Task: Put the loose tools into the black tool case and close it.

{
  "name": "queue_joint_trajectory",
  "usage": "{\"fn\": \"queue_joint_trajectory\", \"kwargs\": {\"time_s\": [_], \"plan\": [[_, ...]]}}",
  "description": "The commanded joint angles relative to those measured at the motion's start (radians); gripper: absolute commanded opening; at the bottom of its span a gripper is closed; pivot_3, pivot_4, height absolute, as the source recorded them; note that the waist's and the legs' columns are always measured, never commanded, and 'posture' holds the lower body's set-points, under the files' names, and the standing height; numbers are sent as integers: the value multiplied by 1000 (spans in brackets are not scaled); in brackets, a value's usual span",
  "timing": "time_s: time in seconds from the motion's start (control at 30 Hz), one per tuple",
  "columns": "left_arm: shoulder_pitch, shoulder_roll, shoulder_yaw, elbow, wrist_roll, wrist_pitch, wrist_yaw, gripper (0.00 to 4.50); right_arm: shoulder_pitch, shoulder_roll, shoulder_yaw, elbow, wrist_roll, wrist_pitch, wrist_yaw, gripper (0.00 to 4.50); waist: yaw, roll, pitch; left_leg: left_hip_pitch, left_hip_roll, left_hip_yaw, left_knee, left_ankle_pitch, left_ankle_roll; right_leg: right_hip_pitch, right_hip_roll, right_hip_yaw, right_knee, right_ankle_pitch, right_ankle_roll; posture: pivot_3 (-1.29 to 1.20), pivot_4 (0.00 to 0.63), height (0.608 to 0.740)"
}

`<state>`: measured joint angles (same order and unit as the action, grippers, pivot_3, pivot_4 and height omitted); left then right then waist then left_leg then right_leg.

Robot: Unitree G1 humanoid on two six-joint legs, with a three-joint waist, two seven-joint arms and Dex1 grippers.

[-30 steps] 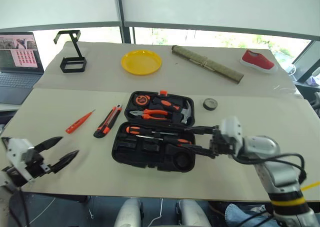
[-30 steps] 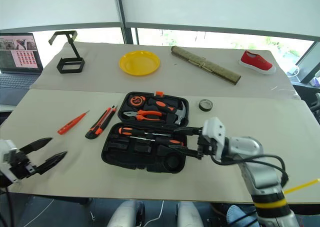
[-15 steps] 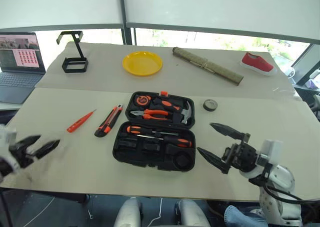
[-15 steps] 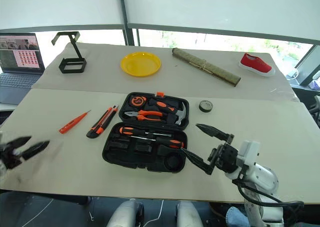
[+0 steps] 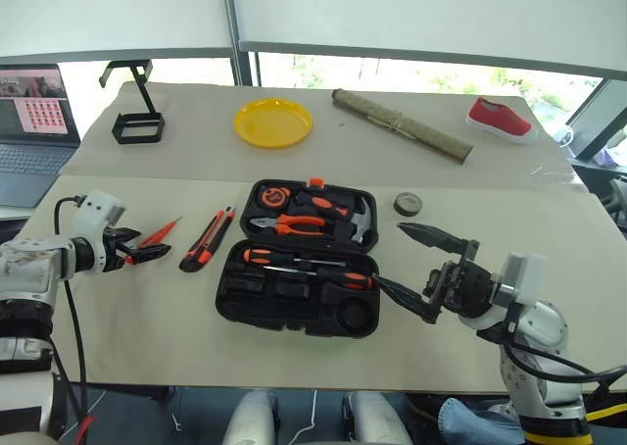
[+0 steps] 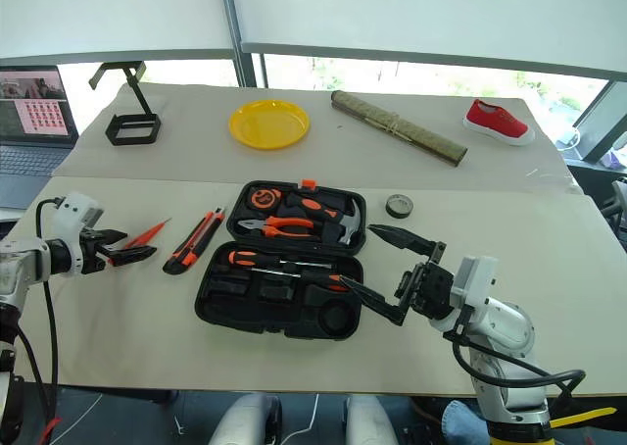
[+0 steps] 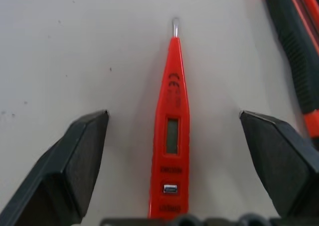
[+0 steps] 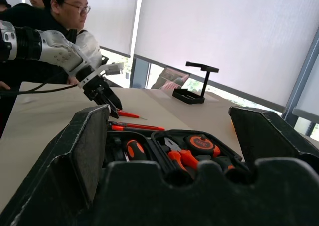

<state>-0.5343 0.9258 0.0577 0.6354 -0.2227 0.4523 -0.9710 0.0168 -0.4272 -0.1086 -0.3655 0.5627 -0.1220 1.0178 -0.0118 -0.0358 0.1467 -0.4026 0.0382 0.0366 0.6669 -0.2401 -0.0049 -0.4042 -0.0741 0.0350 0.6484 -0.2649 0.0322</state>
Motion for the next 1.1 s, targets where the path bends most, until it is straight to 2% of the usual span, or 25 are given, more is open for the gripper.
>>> {"fn": "queue_joint_trajectory", "kwargs": {"time_s": [0.03,0.2,0.27,0.4,0.53,0.67,0.83,1.0,1.1], "plan": [[18,-27,-9,38,23,-30,-12,2985,19,-25,-18,-48,19,4,-9,4500,0,0,0,0,0,0,0,0,0,0,-1,0,0,0,0,0,150,740],[57,-51,32,24,19,-72,-5,1170,55,-62,-35,-69,43,15,-3,4500,2,1,0,0,-1,0,0,0,0,1,-2,0,0,0,1,0,150,740],[80,-60,76,29,5,-166,-10,501,70,-77,-42,-81,50,27,-5,4500,2,1,-1,0,-2,0,0,0,0,1,-2,0,0,0,1,0,150,740],[100,-77,163,0,-55,-305,-69,472,87,-97,-49,-101,66,41,-7,4500,2,1,-1,0,-1,0,0,0,0,1,-2,0,0,0,1,0,150,740],[135,-50,166,-178,-118,-403,-243,472,110,-125,-64,-114,80,56,3,4500,6,-3,1,-2,-1,-1,1,0,0,0,-2,-1,0,0,1,0,150,740],[165,-22,88,-428,-162,-351,-383,472,146,-159,-73,-135,91,79,18,4500,11,-3,1,-3,-1,0,2,0,0,0,-2,-1,0,0,1,0,150,740],[141,-44,-79,-693,-142,-212,-397,472,169,-185,-71,-147,89,106,11,4500,14,-3,1,-1,-1,0,2,0,0,1,-2,1,-1,0,1,0,150,740],[118,-74,-236,-808,-41,-153,-354,472,177,-174,-55,-160,68,104,-4,4500,8,-3,1,-2,0,0,2,0,0,0,1,2,-1,0,1,0,150,740],[107,-99,-278,-810,-6,-134,-320,472,196,-163,-51,-171,52,94,-17,4500,10,-3,1,-2,-1,-1,2,0,0,0,1,3,0,0,1,0,150,740]]}}
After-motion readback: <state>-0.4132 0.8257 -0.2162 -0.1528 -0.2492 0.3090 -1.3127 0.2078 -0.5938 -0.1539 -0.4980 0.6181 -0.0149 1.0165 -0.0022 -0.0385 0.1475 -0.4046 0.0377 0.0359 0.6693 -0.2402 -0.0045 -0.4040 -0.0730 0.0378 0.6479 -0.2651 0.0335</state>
